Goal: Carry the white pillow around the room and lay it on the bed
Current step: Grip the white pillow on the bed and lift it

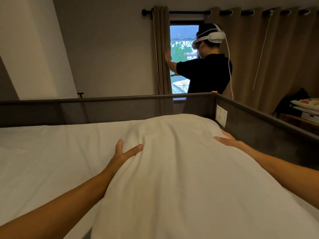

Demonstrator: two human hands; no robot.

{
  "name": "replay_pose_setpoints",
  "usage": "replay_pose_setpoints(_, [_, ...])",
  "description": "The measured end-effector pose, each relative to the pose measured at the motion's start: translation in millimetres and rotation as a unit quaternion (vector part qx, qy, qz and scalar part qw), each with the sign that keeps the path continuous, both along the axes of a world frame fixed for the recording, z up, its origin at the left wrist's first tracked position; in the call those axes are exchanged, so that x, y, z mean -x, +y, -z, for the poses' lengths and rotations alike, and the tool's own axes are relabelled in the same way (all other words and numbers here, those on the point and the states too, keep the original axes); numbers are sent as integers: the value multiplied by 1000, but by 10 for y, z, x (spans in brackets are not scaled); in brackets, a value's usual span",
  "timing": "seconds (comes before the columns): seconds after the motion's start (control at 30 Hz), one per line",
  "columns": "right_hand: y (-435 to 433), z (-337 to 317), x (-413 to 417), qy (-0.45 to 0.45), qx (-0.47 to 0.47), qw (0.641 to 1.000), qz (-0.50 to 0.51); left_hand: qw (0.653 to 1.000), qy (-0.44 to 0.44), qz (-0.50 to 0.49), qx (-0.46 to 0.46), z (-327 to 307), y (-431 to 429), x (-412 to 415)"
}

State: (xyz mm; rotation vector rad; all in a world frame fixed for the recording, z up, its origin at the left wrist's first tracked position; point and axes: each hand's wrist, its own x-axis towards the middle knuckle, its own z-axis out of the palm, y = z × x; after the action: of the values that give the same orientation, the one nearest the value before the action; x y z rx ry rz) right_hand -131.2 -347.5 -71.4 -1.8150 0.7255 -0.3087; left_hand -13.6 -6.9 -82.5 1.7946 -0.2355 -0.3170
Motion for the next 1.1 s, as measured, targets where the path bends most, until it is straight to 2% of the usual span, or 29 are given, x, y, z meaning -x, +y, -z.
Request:
replay_pose_setpoints(0.17, [180, -144, 192, -94, 49, 993, -61, 991, -127, 40, -14, -176, -53, 63])
replay_pose_setpoints(0.33, [402, -436, 334, -98, 113, 976, -156, 972, -204, 106, -53, -345, -30, 35])
replay_pose_setpoints(0.47, [500, -688, 449, -124, 136, 966, -181, 963, -232, 122, -71, -593, 9, 85])
replay_pose_setpoints(0.7, [660, -1207, 581, -181, 174, 948, -197, 945, -297, 132, -42, -1233, 201, 264])
replay_pose_setpoints(0.93, [921, -1842, 601, -257, 268, 893, -254, 919, -380, 97, -41, -2017, 540, 602])
replay_pose_setpoints(1.1, [1160, -2307, 531, -319, 288, 853, -295, 903, -424, 41, -47, -2510, 919, 894])
